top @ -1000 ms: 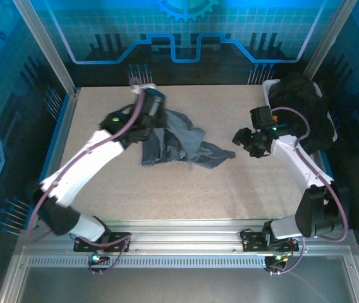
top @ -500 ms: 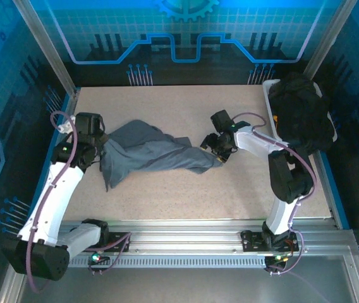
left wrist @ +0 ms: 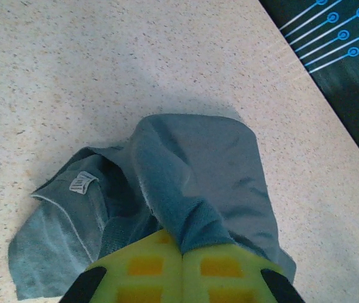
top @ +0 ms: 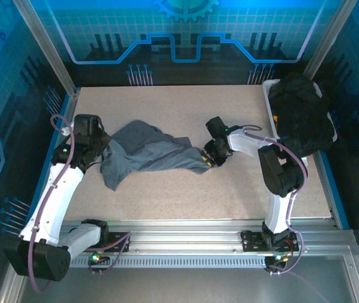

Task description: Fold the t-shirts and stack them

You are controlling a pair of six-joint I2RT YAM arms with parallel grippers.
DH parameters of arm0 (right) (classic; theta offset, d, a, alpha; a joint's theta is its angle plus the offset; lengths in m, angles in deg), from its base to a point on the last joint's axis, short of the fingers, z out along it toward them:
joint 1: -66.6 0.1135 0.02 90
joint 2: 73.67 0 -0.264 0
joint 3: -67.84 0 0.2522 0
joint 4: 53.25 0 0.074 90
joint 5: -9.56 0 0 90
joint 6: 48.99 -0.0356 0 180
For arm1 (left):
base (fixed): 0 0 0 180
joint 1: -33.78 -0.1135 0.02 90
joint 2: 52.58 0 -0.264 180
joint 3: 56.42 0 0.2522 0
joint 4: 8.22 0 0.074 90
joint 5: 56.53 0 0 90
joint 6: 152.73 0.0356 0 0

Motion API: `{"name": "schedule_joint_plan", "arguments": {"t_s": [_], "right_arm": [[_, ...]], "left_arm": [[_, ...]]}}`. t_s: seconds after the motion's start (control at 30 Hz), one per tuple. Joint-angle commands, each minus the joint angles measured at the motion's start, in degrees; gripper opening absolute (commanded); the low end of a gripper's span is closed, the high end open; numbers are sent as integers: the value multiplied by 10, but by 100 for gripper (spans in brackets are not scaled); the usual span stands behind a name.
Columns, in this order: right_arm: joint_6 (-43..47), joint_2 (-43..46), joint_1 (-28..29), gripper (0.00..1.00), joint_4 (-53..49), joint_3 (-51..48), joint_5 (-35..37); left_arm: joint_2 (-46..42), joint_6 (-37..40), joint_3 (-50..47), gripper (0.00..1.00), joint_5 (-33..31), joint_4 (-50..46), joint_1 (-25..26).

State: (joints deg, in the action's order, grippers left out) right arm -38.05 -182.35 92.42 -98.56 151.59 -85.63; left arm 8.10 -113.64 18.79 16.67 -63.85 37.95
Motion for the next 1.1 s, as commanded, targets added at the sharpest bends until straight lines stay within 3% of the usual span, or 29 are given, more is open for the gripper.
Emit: {"name": "schedule_joint_plan", "arguments": {"t_s": [0.0,0.27,0.5,0.53,0.6,0.63,0.67,0.77,1.07], "right_arm": [[7,4,-2,0,-31,17,23],[123,111,-12,0,-70,78,123],[158,186,-23,0,-101,66,133],[140,186,-22,16,-115,57,120],[90,191,-12,70,-115,17,89],[54,195,-8,87,-94,-17,65],[20,197,-5,92,-56,-51,40],[-38,177,-4,91,9,-97,4],[-95,62,-25,83,46,-57,-23]], "left_arm": [[11,8,18,0,33,31,-6],[25,17,76,0,97,79,-7],[22,8,111,0,121,86,-6],[20,7,110,0,121,84,-6],[14,3,104,0,119,79,-6],[9,1,100,0,119,78,-6],[5,0,96,0,119,78,-6],[-2,-1,97,0,116,70,-6],[-5,3,125,0,117,56,-6]]}}
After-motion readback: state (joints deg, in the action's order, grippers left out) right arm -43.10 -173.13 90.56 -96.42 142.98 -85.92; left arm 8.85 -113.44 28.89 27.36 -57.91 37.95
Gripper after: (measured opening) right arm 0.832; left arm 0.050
